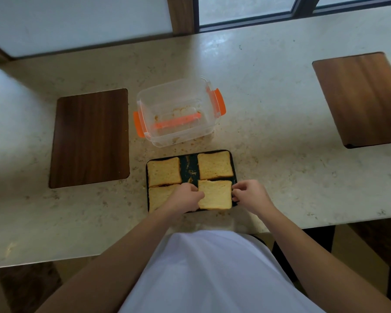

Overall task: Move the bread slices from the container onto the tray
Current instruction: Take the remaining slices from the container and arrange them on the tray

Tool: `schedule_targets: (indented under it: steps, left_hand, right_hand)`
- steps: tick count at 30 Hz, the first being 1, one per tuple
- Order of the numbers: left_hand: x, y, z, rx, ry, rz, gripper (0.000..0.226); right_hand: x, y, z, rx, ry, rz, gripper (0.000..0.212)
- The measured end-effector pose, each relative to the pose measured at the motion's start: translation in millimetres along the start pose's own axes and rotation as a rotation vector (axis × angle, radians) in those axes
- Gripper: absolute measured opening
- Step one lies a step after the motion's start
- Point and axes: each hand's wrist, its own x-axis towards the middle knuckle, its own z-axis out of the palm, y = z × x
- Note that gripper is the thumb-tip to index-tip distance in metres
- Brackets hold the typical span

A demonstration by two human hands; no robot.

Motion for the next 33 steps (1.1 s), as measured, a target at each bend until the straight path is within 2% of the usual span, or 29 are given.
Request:
schedule_targets:
  steps: [1, 3, 9, 17, 22, 25, 33]
  left_hand:
    - [2.2, -1.6, 1.0, -0.036, -0.008, -0.019, 0.038]
    - [2.1, -1.3, 2.4, -0.11, -0.032, -0.028, 0.049]
    - [-0.3, 2.6, 4.3, -0.234, -0.047, -0.044, 0.043]
    - [-0.3, -0.6, 5.9, -0.212, -0.009, -0.039, 0.039]
    - [2.3, -2.1, 9.0, -0.192, -0.001, -0.036, 0.045]
    - [5.0, -2.7, 10.3, -0.184, -0.024, -0.045, 0.046]
    - [5.9, -1.9, 10.6, -0.211, -0.015, -0.045, 0.043]
  right_hand:
    - [0.3, 0.6, -1.5, -0.003, 0.007, -0.006, 0.022]
    - [0.9, 1.1, -5.2, -0.003, 0.02, -0.017, 0.024]
    - [2.2, -1.8, -13.6, -0.004, 0.03, -0.044, 0.026]
    - [-6.0, -5.8, -7.3, -0.155, 0.049, -0.086, 0.029]
    - [-18.3, -8.2, -7.4, -0.271, 0.121, -0.238, 0.031]
    - [-23.1, -9.4, -2.6, -0.255, 0.101, -0.308, 0.027]
    - [-13.9, -24.8, 12.8, -0.264, 0.08, -0.286, 0.023]
